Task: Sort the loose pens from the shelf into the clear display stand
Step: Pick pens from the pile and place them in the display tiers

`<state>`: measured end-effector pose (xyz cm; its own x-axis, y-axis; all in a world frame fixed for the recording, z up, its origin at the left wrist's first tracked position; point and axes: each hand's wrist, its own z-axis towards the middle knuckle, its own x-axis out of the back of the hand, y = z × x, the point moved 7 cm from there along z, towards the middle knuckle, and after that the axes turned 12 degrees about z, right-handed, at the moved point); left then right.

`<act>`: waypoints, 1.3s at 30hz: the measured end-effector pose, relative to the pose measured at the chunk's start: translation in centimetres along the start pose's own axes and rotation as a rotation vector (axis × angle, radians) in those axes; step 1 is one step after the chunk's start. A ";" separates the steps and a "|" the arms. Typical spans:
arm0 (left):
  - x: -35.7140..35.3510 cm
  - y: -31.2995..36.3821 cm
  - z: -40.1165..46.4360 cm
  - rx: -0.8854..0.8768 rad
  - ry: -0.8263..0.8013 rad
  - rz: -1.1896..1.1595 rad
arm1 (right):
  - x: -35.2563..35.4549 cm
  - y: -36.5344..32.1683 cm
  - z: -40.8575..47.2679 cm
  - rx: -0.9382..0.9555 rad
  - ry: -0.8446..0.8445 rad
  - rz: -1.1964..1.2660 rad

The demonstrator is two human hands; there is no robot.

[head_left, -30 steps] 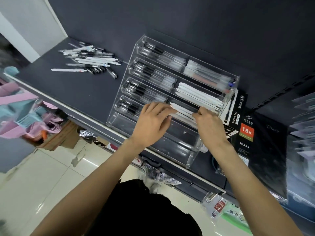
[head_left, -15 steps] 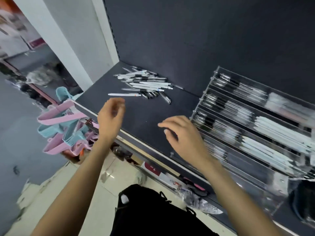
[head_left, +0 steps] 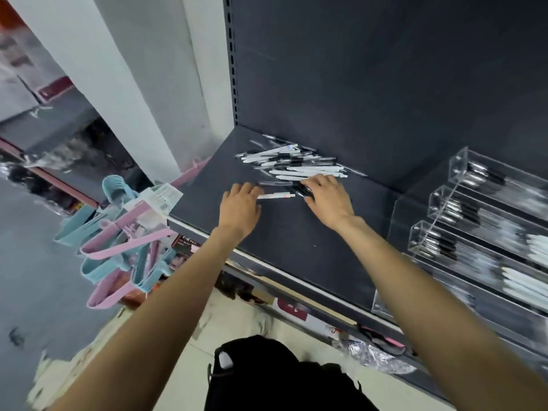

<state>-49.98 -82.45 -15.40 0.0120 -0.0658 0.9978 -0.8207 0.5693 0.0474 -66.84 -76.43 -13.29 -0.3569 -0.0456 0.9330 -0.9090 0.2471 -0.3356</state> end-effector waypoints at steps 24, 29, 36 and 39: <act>-0.5 4.2 5.5 -0.517 -0.037 0.171 | -1.3 -1.8 0.7 -0.062 -0.179 -0.172; 0.0 5.2 5.3 -0.577 0.008 0.435 | -1.5 -1.4 0.7 -0.091 -0.175 -0.191; -0.3 5.7 4.5 -0.622 0.033 0.534 | -1.8 -0.7 -0.6 -0.115 -0.177 -0.090; -0.7 6.0 4.3 -0.667 0.015 0.512 | -2.2 -0.5 -1.0 -0.122 -0.213 -0.104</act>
<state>-57.39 -82.54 -16.02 -0.2585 0.3404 0.9041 -0.2172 0.8914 -0.3977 -65.37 -75.48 -15.00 -0.3123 -0.2767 0.9088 -0.9151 0.3443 -0.2097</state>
